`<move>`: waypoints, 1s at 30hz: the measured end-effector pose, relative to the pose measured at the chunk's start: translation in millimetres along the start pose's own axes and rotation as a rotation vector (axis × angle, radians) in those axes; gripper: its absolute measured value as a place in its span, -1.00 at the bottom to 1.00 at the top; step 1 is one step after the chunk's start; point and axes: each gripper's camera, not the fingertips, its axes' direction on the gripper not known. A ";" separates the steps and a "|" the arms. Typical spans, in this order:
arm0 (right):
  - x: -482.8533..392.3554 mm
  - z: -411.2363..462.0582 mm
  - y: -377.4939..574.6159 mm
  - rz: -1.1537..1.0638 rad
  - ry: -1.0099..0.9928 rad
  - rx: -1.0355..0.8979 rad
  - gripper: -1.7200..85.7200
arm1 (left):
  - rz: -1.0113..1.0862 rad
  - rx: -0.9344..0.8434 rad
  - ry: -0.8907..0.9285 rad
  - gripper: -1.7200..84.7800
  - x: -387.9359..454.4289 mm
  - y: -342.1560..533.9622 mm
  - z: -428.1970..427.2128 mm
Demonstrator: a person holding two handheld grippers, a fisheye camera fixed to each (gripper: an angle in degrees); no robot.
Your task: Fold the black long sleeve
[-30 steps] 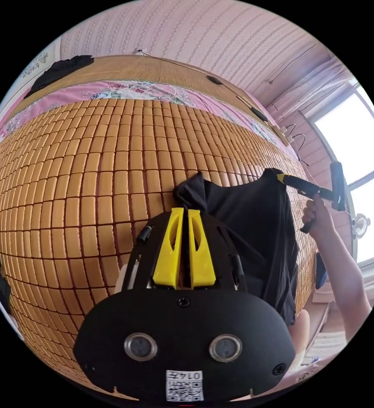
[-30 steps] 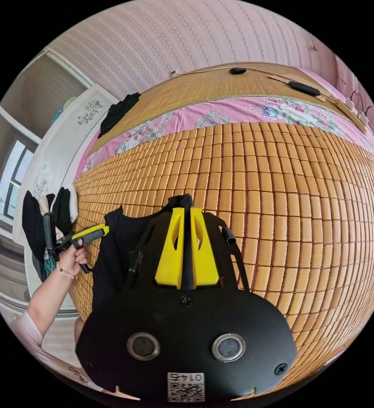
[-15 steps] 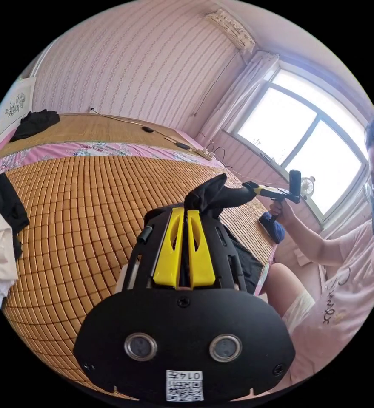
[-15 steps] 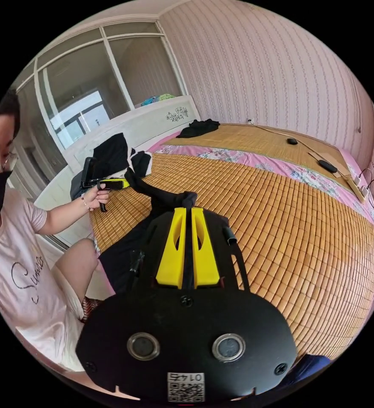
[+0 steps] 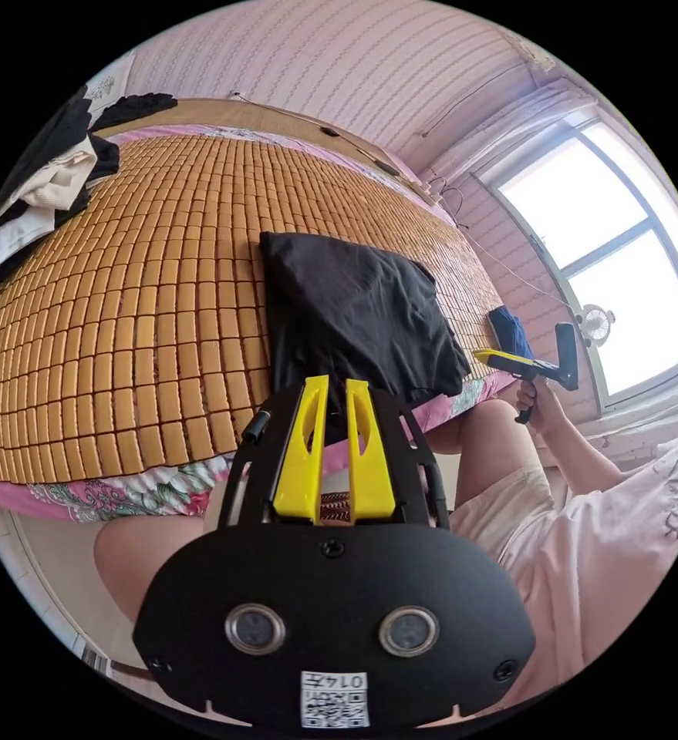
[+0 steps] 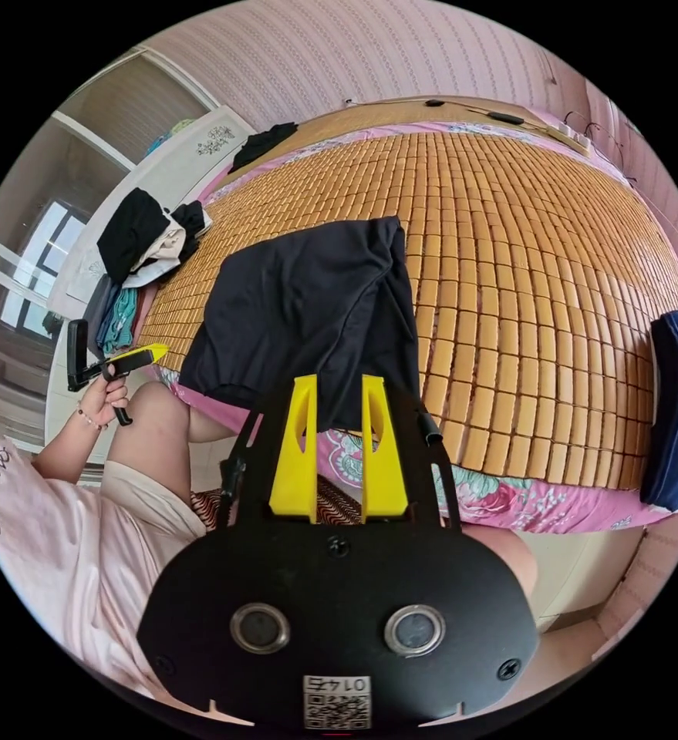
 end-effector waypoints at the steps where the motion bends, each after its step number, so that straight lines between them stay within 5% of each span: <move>1: -5.0 7.3 -4.3 0.018 -0.014 -0.023 -0.76 | 0.000 -0.012 -0.013 -0.82 4.2 -1.3 6.8; 8: -30.3 23.9 -19.6 0.068 -0.042 -0.115 -0.91 | 0.023 -0.199 -0.166 -0.93 43.5 -6.7 65.6; 18: -84.3 24.4 -36.1 0.138 0.087 -0.122 -0.96 | -0.021 -0.168 -0.252 -0.94 76.2 29.9 79.8; 25: -172.5 10.8 -61.1 -0.067 0.332 -0.217 -0.97 | 0.180 -0.064 -0.389 -0.95 120.5 44.7 46.2; 30: -254.8 30.6 -101.9 -0.325 0.360 -0.261 -0.98 | 0.402 -0.097 -0.223 -0.97 175.9 52.5 85.2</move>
